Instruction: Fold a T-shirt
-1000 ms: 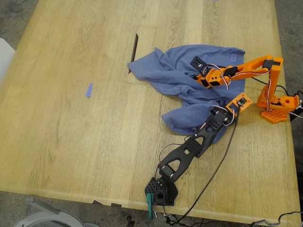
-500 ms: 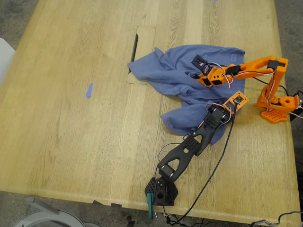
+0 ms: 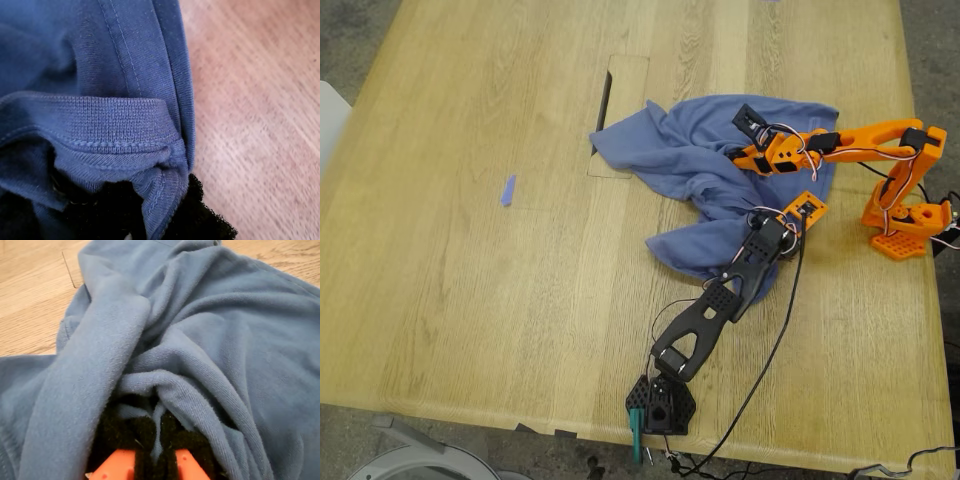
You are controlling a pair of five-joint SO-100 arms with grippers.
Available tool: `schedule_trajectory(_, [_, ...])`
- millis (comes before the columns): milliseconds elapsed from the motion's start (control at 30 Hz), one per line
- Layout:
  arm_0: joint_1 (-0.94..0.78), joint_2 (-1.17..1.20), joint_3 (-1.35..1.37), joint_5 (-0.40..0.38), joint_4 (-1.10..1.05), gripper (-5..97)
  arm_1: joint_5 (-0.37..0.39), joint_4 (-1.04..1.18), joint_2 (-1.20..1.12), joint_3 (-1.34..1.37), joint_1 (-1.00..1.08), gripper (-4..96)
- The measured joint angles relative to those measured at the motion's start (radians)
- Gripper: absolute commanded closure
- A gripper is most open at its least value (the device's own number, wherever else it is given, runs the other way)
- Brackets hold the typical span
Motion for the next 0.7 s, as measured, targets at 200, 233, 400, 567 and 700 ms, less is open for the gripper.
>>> schedule_trajectory(200, [-0.035, 0.069, 0.002, 0.000, 0.067, 92, 0.000, 0.021, 0.043, -0.020, -0.026, 91.4])
schedule_trajectory(233, [-0.041, 0.086, 0.002, 0.000, 0.074, 92, 0.000, 0.023, 0.048, -0.029, -0.032, 91.4])
schedule_trajectory(400, [-0.083, 0.186, 0.002, 0.000, 0.098, 92, -0.005, 0.043, 0.064, -0.077, -0.060, 91.4])
schedule_trajectory(567, [-0.133, 0.275, 0.002, 0.000, 0.112, 92, -0.011, 0.078, 0.071, -0.141, -0.075, 91.4])
schedule_trajectory(700, [-0.172, 0.362, 0.014, 0.000, 0.112, 92, -0.011, 0.097, 0.071, -0.195, -0.087, 91.4])
